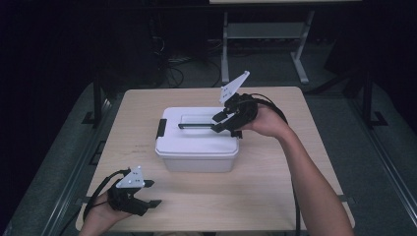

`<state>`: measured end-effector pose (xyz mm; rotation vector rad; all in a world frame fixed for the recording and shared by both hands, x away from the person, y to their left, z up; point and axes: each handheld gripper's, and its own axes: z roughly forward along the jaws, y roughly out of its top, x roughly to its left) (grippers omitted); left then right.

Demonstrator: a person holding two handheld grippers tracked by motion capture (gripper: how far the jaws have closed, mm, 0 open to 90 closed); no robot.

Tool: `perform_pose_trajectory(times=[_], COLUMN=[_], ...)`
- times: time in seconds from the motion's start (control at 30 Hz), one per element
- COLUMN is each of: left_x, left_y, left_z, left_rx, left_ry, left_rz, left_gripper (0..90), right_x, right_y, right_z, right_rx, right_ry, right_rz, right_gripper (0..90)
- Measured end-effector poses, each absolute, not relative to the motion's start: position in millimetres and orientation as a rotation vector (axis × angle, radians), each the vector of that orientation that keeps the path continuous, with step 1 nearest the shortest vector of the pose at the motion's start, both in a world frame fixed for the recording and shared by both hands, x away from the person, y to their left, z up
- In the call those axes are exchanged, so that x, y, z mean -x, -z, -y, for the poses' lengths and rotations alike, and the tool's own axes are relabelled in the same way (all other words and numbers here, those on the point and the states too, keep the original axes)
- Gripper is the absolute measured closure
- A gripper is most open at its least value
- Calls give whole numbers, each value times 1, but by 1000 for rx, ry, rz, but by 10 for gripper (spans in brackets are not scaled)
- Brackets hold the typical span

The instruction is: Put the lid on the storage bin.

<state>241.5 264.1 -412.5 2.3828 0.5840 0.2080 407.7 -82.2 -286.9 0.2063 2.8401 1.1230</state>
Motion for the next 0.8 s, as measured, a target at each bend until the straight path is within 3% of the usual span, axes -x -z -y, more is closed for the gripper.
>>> perform_pose_trajectory(times=[0.8], left_x=[-240], left_y=[411], left_z=[-266], left_rx=[-2372], left_ry=[-214], left_rz=[-596], left_gripper=[311], right_x=[-395], right_y=[288], right_z=[120], right_rx=[-285], right_ry=[-1110], right_rz=[-2804], right_gripper=[560])
